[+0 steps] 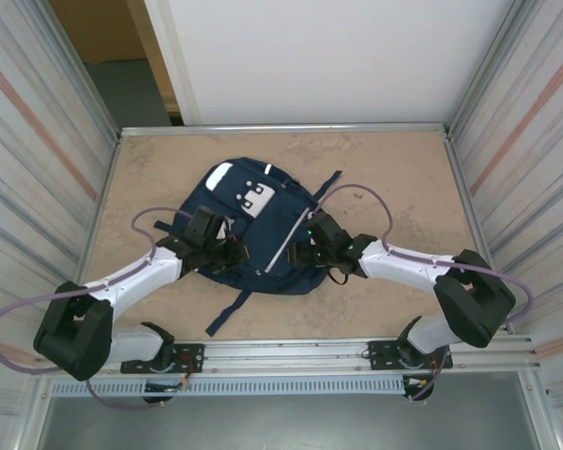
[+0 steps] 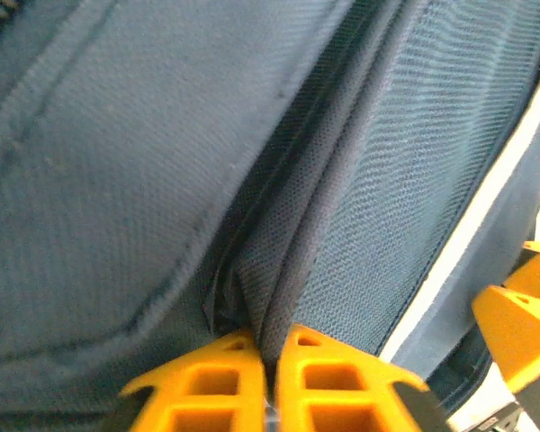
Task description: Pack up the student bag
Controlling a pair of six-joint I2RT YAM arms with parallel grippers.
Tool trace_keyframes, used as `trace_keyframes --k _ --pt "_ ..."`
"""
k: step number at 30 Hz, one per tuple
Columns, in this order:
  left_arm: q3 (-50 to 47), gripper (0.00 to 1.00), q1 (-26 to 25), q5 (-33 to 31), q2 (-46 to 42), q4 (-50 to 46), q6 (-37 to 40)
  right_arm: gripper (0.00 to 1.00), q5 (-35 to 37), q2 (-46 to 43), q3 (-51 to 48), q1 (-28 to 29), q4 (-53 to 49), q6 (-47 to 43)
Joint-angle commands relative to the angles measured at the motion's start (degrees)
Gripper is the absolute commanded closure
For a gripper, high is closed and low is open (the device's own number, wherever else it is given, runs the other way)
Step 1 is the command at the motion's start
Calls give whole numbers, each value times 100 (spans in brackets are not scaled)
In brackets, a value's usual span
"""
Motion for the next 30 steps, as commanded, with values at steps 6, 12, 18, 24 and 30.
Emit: trace_keyframes --k 6,12,18,24,30 --pt "-21 100 -81 148 -520 547 -867 40 -922 405 720 -945 21 -448" --pt "-172 100 -326 -372 -808 767 -2239 36 -175 -362 1260 -1080 -1560 -403" --pt "30 100 -505 -700 -866 620 -3012 44 409 -1407 1137 -316 -3339 2346" --pt "114 100 -562 -550 -743 948 -3350 51 1088 -1611 567 1607 -2025 4519" --pt "175 100 -571 -352 -661 995 -3452 50 1869 -363 1449 2362 -1926 4932"
